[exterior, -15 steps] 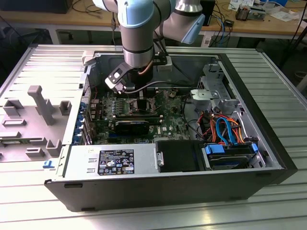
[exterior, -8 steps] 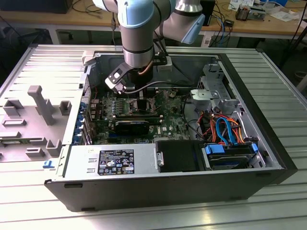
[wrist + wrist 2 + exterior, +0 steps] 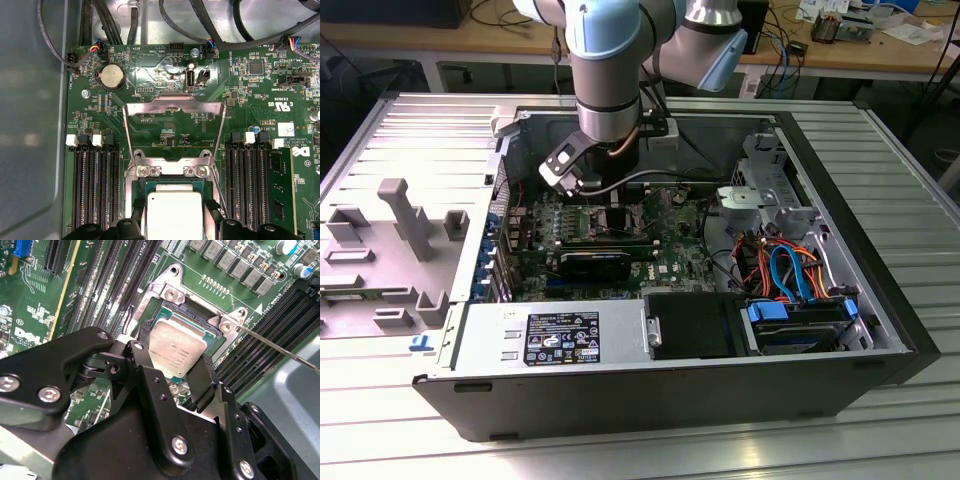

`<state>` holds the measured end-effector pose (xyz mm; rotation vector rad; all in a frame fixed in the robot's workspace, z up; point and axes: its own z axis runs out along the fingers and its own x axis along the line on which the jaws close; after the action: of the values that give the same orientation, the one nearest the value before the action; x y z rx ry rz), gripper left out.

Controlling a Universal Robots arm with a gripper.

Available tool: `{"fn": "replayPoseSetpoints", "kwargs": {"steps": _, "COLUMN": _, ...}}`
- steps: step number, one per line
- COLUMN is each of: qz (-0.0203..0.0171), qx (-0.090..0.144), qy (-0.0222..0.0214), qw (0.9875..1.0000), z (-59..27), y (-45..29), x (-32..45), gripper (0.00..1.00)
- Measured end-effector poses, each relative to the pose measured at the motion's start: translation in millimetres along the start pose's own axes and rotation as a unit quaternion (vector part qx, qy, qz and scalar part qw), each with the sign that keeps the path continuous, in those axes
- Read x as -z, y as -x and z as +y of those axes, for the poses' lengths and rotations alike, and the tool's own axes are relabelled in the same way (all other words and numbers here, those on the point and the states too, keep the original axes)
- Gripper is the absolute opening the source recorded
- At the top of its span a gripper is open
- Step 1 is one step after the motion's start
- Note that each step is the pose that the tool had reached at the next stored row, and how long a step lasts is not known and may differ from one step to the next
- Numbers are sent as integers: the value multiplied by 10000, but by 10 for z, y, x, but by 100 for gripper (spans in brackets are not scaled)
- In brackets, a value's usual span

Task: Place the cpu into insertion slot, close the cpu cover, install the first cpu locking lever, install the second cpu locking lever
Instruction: 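Place the cpu into insertion slot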

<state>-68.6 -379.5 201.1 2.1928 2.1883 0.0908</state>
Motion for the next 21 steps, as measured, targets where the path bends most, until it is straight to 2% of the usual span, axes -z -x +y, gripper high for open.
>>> {"fn": "replayPoseSetpoints", "kwargs": {"steps": 21, "qz": -1, "qx": -5, "qy": -1, "qw": 10000, "z": -3, "y": 0, "x": -25, "gripper": 54}}
